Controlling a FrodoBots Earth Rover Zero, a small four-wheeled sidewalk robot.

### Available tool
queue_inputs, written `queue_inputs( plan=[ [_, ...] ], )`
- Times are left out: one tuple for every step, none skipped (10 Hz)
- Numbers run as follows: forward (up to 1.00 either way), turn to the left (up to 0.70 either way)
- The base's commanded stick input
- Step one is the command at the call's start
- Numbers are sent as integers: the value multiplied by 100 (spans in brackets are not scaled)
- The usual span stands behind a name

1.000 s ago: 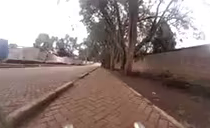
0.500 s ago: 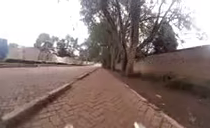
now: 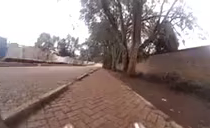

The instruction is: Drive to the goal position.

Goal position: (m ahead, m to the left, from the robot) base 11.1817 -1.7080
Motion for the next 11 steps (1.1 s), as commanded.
queue_inputs(
  plan=[
    [50, 0],
    [50, 0],
    [50, 0],
    [50, 0],
    [50, 0],
    [50, 0],
    [50, 0],
    [50, 0],
    [50, 0],
    [50, 0],
    [50, 0]
  ],
)
